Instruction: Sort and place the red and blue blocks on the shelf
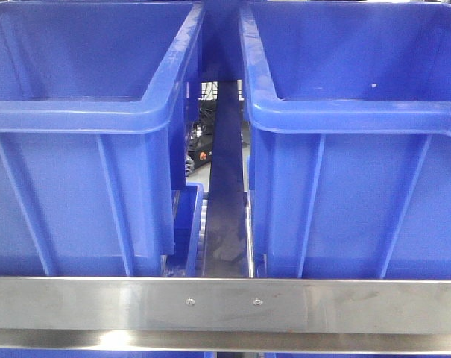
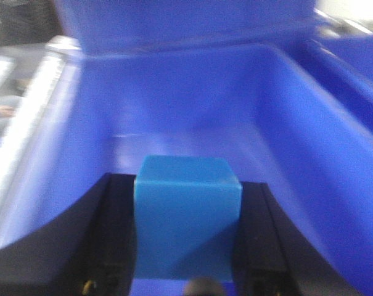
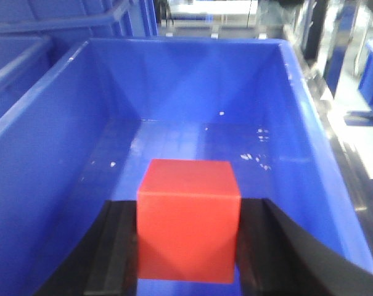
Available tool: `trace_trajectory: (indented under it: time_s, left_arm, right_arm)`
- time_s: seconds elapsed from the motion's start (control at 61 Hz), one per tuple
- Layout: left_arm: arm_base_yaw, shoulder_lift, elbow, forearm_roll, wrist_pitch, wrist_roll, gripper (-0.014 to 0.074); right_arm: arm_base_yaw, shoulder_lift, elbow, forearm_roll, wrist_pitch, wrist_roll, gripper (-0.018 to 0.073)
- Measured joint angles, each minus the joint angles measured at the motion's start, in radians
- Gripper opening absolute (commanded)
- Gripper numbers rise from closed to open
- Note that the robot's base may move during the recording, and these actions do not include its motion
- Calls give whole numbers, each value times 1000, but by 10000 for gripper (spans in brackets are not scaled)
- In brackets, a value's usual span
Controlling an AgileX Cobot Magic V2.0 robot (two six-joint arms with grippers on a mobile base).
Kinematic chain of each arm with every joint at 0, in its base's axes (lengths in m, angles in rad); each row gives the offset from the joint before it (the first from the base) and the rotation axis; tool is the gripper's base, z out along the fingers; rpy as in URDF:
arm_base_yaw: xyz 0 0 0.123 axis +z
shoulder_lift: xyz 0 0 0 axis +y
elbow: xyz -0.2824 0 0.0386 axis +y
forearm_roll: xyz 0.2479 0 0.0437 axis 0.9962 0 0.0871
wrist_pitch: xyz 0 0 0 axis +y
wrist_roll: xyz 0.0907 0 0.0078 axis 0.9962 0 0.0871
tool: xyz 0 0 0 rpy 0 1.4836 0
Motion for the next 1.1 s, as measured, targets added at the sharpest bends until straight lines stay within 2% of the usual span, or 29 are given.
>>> trace_trajectory:
  time_s: [0.164,0.328,0.557,0.639,0.868,0.95,1.097]
  left_arm:
    - [-42,191,-42,-2,-90,1,135]
    - [-45,356,-94,-6,-118,1,135]
    - [-45,470,-142,-109,-125,1,154]
    - [-45,480,-150,-121,-129,1,207]
    - [-45,485,-151,-129,-133,1,481]
    - [-45,485,-151,-129,-133,1,524]
    - [-45,485,-151,-132,-133,1,524]
  right_arm:
    - [0,191,-79,0,-47,0,57]
    - [0,349,-126,0,-94,0,57]
    - [0,446,-136,0,-131,0,64]
    - [0,450,-136,0,-132,0,125]
    - [0,450,-137,0,-139,0,524]
    - [0,450,-137,0,-139,0,579]
    - [0,450,-137,0,-137,0,582]
